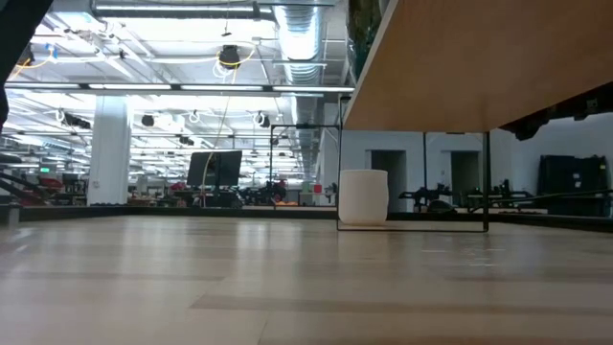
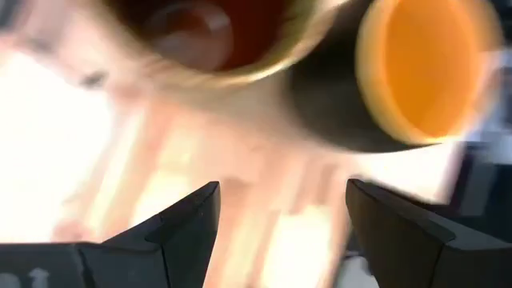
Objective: Stack small to large cups/mugs on shelf
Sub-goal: Put the white mug on the shelf
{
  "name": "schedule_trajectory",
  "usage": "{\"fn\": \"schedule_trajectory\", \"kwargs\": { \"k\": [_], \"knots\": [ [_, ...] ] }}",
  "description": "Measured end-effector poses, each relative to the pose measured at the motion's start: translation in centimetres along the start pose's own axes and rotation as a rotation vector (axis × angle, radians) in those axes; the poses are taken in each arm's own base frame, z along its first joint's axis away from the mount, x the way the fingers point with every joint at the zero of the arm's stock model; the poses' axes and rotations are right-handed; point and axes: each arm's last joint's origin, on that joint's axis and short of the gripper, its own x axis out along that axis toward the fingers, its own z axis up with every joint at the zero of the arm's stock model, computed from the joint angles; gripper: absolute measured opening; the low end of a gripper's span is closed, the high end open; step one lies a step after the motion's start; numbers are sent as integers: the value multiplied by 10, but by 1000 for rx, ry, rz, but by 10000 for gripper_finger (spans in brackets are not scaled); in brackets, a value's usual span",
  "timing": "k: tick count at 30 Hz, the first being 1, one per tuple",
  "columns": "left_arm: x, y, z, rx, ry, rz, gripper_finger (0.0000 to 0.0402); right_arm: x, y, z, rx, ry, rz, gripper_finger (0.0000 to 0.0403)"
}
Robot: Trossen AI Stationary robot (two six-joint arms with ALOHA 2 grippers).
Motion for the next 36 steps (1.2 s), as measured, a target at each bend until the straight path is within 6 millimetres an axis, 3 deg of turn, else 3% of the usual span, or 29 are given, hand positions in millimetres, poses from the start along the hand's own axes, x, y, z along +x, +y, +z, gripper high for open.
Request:
{"fn": "schedule_trajectory", "kwargs": {
  "k": [7, 20, 24, 30, 36],
  "knots": [
    [2, 15, -10, 21, -4, 324, 261, 0, 0, 0, 0, 0, 0, 189],
    [-4, 15, -11, 315, -22, 428, 261, 0, 0, 0, 0, 0, 0, 189],
    [-4, 14, -11, 329, -35, 436, 261, 0, 0, 0, -8, 0, 1, 189],
    [-5, 11, 1, 324, -214, 562, 261, 0, 0, 0, -34, 0, 1, 189],
    [-7, 16, -7, 270, -214, 712, 261, 0, 0, 0, -34, 1, 1, 189]
  ]
}}
